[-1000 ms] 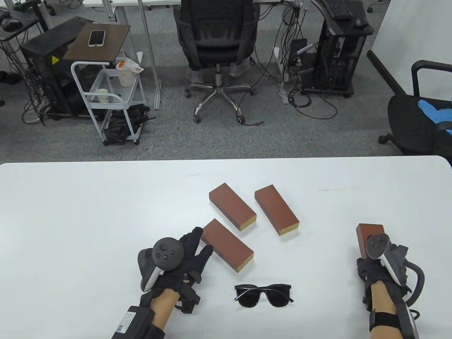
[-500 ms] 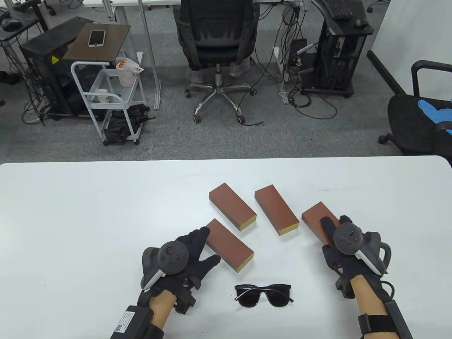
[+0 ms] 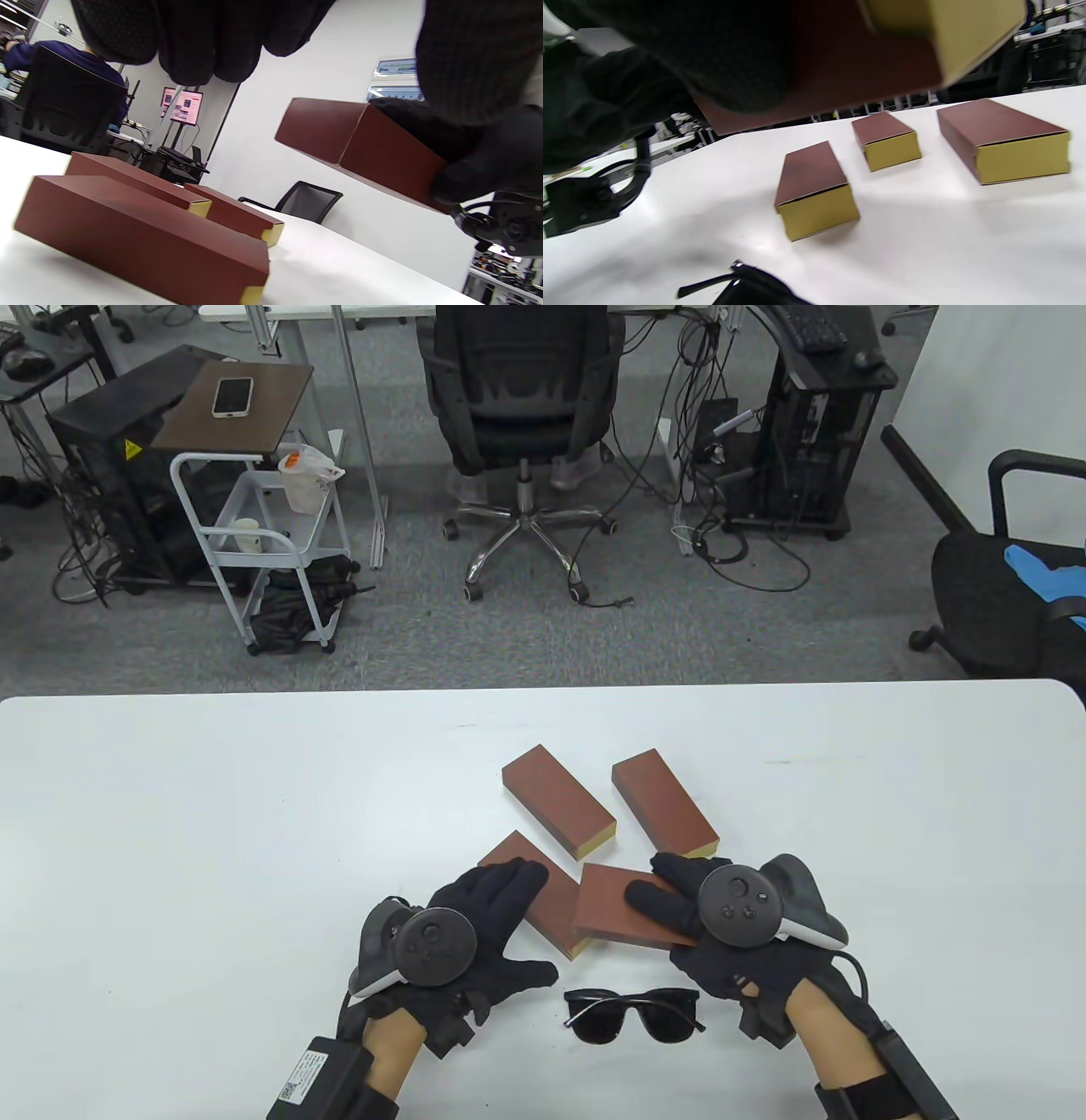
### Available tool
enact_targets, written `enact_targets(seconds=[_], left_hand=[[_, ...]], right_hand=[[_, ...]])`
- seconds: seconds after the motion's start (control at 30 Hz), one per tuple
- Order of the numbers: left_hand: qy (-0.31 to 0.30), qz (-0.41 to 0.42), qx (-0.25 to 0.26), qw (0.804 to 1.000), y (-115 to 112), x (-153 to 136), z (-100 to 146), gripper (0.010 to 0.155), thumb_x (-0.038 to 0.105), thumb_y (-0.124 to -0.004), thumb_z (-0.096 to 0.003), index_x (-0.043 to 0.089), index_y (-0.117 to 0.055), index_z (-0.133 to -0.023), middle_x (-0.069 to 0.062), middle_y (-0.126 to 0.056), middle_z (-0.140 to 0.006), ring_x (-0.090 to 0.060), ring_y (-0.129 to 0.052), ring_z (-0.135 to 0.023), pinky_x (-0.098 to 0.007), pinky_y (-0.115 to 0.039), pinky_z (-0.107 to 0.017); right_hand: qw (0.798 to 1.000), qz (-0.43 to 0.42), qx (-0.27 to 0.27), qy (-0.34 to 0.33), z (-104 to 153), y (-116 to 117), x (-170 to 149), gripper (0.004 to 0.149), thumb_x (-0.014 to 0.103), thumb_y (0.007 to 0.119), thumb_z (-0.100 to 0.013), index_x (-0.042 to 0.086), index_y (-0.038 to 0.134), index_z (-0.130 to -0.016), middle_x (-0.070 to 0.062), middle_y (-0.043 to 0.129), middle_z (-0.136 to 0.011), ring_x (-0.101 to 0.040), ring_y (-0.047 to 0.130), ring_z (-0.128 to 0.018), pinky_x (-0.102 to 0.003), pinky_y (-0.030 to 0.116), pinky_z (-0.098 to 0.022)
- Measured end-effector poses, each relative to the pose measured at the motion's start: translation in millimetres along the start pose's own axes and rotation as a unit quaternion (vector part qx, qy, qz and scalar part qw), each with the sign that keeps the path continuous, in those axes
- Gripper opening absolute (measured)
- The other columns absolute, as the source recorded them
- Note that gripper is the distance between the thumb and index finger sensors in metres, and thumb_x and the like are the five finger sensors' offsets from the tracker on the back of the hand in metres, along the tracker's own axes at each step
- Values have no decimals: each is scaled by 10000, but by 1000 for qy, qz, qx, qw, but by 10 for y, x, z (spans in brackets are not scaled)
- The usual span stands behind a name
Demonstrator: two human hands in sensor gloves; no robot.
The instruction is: Slide to open storage boxes and store sunglasses
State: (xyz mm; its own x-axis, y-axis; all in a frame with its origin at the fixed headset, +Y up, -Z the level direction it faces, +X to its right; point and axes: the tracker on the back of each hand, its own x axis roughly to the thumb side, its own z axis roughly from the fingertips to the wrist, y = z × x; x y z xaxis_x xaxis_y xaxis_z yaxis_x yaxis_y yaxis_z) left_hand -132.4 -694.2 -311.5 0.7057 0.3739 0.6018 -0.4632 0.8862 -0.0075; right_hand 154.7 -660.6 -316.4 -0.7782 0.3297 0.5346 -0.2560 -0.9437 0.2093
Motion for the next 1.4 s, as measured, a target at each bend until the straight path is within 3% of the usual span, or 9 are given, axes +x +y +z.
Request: enact_targets(seconds=[0.23, 0.4, 0.5, 0.83, 1.03, 1.23, 1.4], left_hand=[[-20, 12, -18, 1000, -36, 77, -30, 1004, 745, -897, -251, 321, -555, -1095, -32, -681, -1121, -335, -752, -985, -597, -700, -636], [-17, 20, -75, 997, -107, 62, -56, 1012, 704, -924, -268, 312, -516, -1107, -37, -652, -1131, -332, -743, -988, -597, -698, -637], [-15, 46, -85, 995, -137, 44, -64, 972, 633, -956, -285, 281, -545, -1092, -66, -698, -1081, -319, -802, -923, -577, -726, -612], [4, 103, -67, 992, -48, -99, -42, 947, 566, -990, -284, 203, -611, -1072, -112, -758, -1031, -351, -865, -855, -546, -773, -603], [6, 125, -69, 990, -13, -140, -40, 942, 547, -999, -286, 210, -611, -1076, -109, -752, -1043, -352, -856, -874, -548, -768, -614], [5, 124, -65, 990, -22, -133, -43, 949, 554, -1006, -278, 227, -611, -1076, -95, -753, -1046, -340, -861, -879, -543, -774, -616], [7, 119, -63, 991, -15, -134, -38, 950, 559, -1013, -271, 244, -617, -1076, -86, -758, -1049, -329, -869, -880, -542, -776, -615]], right_hand=[[999, -1, 29, -45, -55, 108, 236, 720, 329, 899, -311, 394, 537, -930, -92, 423, -1093, -380, 536, -964, -618, 408, -729], [997, -16, 32, -63, -70, 150, 303, 729, 336, 906, -310, 382, 531, -934, -89, 429, -1091, -378, 545, -960, -611, 420, -728], [997, -5, 33, -63, -75, 172, 299, 743, 345, 914, -307, 358, 524, -939, -84, 438, -1088, -368, 549, -961, -586, 412, -737], [998, -34, -36, -28, -1, 86, -19, 883, 474, 945, -254, 260, 461, -961, -103, 417, -1079, -391, 501, -974, -584, 419, -732], [997, -69, -42, -13, 70, 87, -193, 943, 516, 951, -233, 263, 420, -970, -111, 426, -1074, -404, 513, -971, -593, 491, -713], [990, -121, -64, -13, 103, 104, -247, 907, 453, 978, -229, 272, 472, -959, -108, 590, -1010, -362, 676, -901, -566, 602, -674], [988, -140, -65, -3, 121, 102, -301, 930, 426, 1003, -205, 254, 482, -956, -116, 608, -992, -349, 706, -871, -553, 619, -666]])
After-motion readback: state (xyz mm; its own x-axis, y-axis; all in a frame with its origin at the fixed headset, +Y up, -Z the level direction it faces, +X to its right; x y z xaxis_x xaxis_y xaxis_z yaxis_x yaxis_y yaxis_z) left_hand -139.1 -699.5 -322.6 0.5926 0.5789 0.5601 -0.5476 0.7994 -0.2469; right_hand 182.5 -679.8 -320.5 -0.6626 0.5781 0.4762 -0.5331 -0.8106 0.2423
